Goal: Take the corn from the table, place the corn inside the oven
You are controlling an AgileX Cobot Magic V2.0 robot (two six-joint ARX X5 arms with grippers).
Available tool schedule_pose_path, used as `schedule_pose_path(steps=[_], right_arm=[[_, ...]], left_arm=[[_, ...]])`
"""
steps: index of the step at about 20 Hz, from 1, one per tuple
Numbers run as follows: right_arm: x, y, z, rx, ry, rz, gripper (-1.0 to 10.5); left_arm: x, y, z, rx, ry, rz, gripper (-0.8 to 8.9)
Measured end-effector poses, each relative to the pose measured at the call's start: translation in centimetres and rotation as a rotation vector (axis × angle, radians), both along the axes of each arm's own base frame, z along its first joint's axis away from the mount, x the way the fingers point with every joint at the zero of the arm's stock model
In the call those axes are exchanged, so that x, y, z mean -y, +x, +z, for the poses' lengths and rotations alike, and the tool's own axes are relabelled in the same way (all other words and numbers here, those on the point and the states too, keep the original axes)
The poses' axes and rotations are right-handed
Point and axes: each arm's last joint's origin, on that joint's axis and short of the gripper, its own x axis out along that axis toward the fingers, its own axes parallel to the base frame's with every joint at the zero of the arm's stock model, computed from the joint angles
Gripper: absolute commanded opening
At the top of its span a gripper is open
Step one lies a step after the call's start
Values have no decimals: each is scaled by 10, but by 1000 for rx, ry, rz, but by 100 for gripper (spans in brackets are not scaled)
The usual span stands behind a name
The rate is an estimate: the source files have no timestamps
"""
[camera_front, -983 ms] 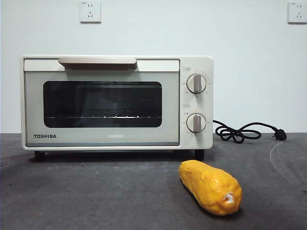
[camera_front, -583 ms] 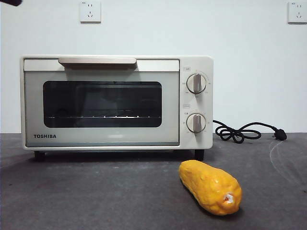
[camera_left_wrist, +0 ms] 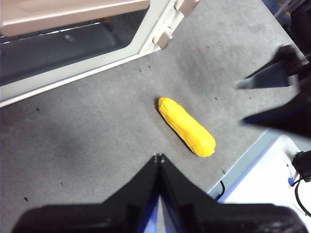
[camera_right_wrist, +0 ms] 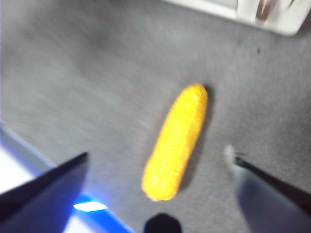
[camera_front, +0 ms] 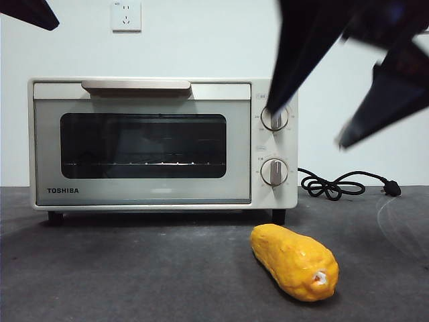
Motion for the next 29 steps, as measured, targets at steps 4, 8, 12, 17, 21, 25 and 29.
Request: schedule_pose_path(steps=[4, 8, 12, 17, 21, 25, 29], right_arm=[[-21, 16, -30, -62, -83, 10, 541], [-32, 29, -58, -120, -143, 7, 536], [-39, 36, -77, -156, -173, 9, 530], [-42, 37, -87, -207, -176, 27, 234], [-43, 36, -87, -242, -137, 55, -12], [-52, 25, -85, -260, -114, 124, -12], [-69, 3, -56, -193, -37, 238, -12]], left_arm=[[0, 0, 0, 0, 0, 0, -5], [0, 0, 0, 0, 0, 0, -5], [0, 0, 0, 1, 3, 3, -5], [0, 0, 0, 4, 10, 11, -5], [0, 1, 1, 20, 5, 12, -5], [2, 7, 5, 81, -14, 13, -5], [7, 22, 9, 168, -43, 15, -5]])
